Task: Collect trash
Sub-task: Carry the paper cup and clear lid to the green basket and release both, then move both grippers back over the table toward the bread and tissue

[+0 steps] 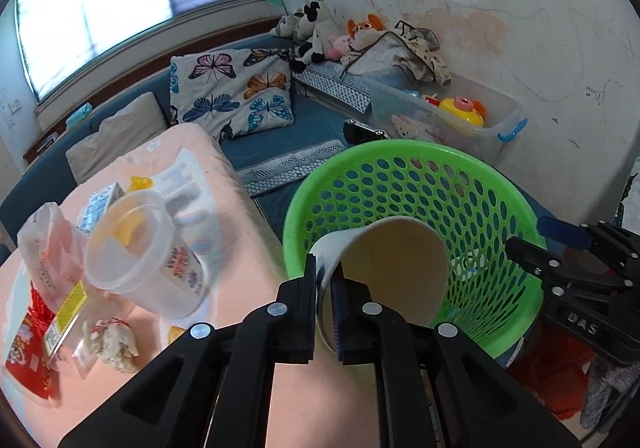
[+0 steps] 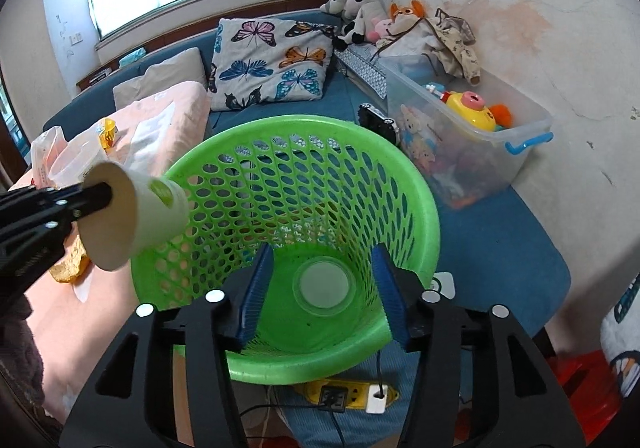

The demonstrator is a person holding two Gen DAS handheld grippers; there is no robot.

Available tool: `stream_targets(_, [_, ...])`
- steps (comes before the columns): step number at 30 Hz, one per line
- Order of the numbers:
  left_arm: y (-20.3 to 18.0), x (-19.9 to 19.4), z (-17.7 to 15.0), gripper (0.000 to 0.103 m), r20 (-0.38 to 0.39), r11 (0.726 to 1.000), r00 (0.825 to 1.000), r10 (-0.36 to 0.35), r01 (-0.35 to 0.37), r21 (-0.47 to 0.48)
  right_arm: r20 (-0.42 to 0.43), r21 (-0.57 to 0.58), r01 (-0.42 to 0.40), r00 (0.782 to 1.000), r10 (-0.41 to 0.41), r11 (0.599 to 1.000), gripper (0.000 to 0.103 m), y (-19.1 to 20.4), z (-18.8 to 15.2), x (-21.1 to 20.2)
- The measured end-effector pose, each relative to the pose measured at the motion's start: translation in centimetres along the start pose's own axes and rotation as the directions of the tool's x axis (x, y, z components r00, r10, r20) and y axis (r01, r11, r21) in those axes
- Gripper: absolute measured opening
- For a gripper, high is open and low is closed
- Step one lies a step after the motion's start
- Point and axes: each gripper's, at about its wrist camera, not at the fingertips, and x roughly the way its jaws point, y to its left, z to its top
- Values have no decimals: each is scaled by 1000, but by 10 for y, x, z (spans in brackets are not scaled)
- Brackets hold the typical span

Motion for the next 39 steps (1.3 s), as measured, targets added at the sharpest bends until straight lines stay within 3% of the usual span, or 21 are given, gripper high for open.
stream_targets(4, [-6,8,-3,11,-18,1000,1000,-1,1,15,2,15,-2,1000,2,1000,56,-3,-3,-4])
stream_targets(6, [-8,11,-5,20,-22,1000,1000,-7,7,16,2,21,-4,1000,4,1000,56,-6,-5,-5])
stream_targets(8, [-10,12,-4,38,-16,1000,1000,-10,11,13,3,28,0,1000,0,1000,57,-6,-5,-6])
stream_targets(13, [-12,3,-7,53,10,1000,1000,-13,13,27,6,26,1,1000,-1,1000,59,-7,-6,-11])
stream_targets(19, [7,-19,-13,53,37,1000,999,9,-9,-5,21,11,-21,1000,20,1000,63,5,-7,-21])
stream_targets(27, [65,-47,-31,53,45,990,994,103,-98,-99,33,-47,-84,996,86,995,64,46,-7,-31])
stream_targets(39, [159,-96,-72,53,37,942,967,251,-235,-241,8,-185,-205,978,211,961,64,136,-16,-40])
